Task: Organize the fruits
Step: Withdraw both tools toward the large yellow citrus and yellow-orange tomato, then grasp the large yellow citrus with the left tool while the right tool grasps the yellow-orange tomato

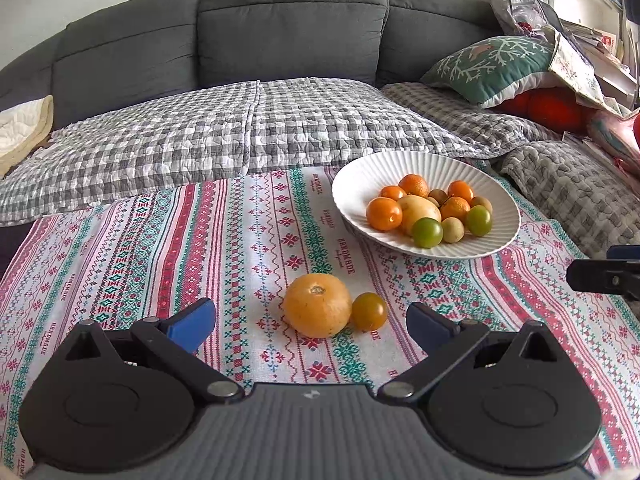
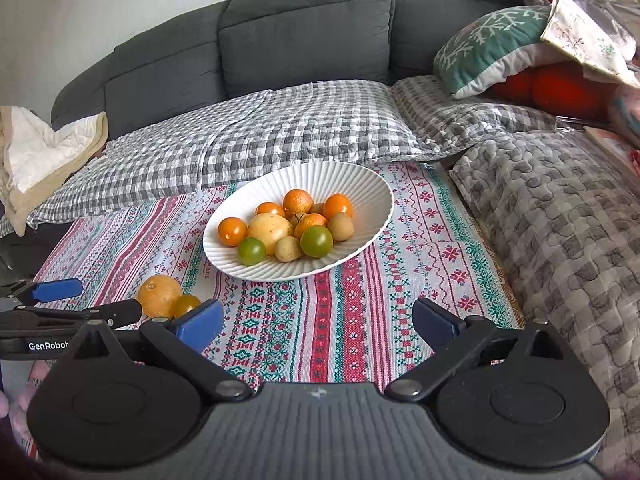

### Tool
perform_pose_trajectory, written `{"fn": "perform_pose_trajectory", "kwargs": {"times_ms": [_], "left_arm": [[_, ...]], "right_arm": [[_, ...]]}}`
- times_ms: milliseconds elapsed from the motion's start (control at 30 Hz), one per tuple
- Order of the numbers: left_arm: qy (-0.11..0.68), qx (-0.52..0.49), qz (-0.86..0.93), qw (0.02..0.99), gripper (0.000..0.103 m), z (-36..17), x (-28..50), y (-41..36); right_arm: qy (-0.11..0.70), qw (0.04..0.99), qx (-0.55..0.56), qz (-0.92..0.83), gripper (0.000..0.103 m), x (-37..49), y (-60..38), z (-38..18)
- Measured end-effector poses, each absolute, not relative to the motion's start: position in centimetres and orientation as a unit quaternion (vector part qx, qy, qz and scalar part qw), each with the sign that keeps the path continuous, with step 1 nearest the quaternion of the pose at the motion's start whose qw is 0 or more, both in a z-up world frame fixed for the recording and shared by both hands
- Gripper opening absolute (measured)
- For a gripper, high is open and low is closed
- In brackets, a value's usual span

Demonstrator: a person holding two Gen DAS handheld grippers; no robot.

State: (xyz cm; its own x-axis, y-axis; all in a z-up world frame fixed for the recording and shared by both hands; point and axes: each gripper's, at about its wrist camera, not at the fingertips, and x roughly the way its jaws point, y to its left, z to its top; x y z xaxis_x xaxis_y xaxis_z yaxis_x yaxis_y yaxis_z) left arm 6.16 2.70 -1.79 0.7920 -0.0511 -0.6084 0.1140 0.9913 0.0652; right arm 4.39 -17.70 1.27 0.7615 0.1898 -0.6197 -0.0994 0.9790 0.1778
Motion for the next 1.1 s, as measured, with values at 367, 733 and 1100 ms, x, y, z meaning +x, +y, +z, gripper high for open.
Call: {"fn": "perform_pose_trajectory", "kwargs": {"times_ms": [367,733,1100], "left_arm": [[0.345,0.049,-0.027,0.937,0.087,-4.6,8.4,4.8],[0.337,0.039,-0.067,0.938,0.068,-5.7,9.9,4.2],[0.339,0.024,-0.108,0.934,0.039,-5.6,11.3,4.0]], "right_arm": [[0.356,0.928,0.004,0.105,0.102,3.4,-15.7,-1.1],[0.369,0.919,-0.029,0.137,0.102,3.7,-13.9,-3.4],[0.37,0.918,-0.022,0.14,0.102,5.5,-12.0,-4.6]]}}
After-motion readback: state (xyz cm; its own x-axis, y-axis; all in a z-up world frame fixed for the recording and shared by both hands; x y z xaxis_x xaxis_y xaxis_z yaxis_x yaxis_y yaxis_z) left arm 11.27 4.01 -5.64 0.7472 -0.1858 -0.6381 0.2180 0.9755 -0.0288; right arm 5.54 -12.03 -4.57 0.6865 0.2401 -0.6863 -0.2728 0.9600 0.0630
